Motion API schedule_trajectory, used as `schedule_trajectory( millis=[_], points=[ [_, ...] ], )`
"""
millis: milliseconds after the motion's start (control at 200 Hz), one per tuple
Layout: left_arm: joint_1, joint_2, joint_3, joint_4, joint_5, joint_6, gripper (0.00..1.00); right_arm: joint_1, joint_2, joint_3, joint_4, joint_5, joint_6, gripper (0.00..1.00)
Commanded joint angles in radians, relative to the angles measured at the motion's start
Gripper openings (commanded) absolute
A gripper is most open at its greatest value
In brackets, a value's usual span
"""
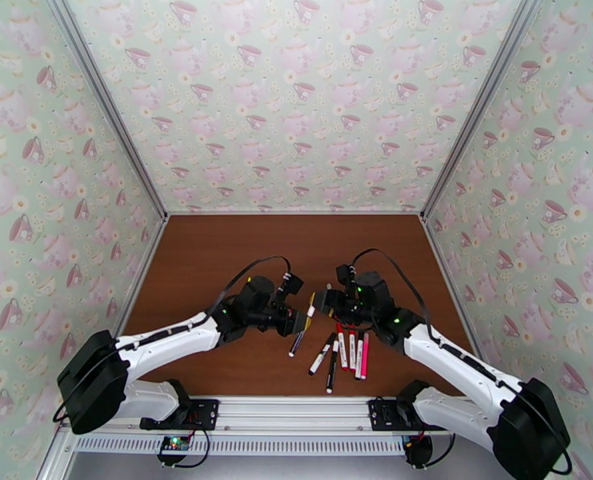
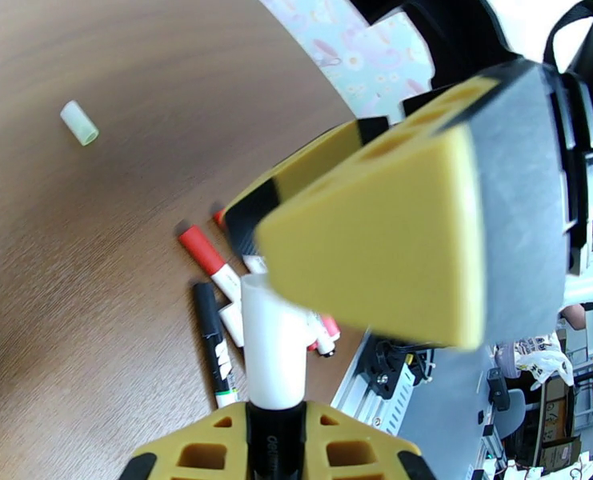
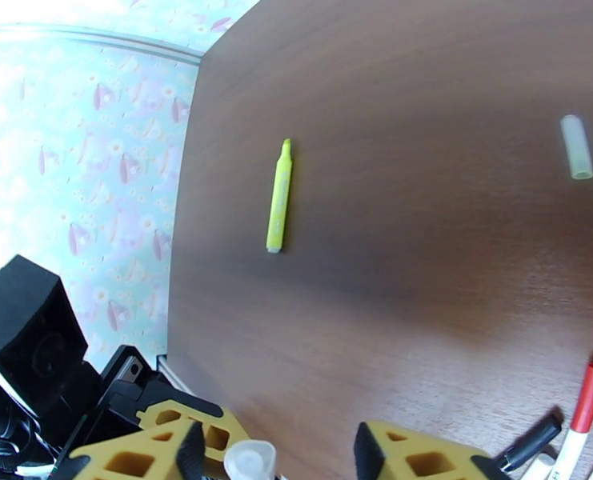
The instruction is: Open the pen caps
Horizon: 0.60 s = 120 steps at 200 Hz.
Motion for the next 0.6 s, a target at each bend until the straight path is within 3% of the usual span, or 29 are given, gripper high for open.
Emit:
schedule_trajectory(
  millis=[0,596],
  points=[
    [0.003,0.014,0.014,0.037,0.025,0.013,0.17,0.014,0.012,0.038,0.022,-0.025,0.006,0.50],
    [-0.015,0.049,0.044,0.069,0.020,-0.009,0.17,0.049,0.058,0.047,0.048,-0.020,0.016,0.33]
  ],
)
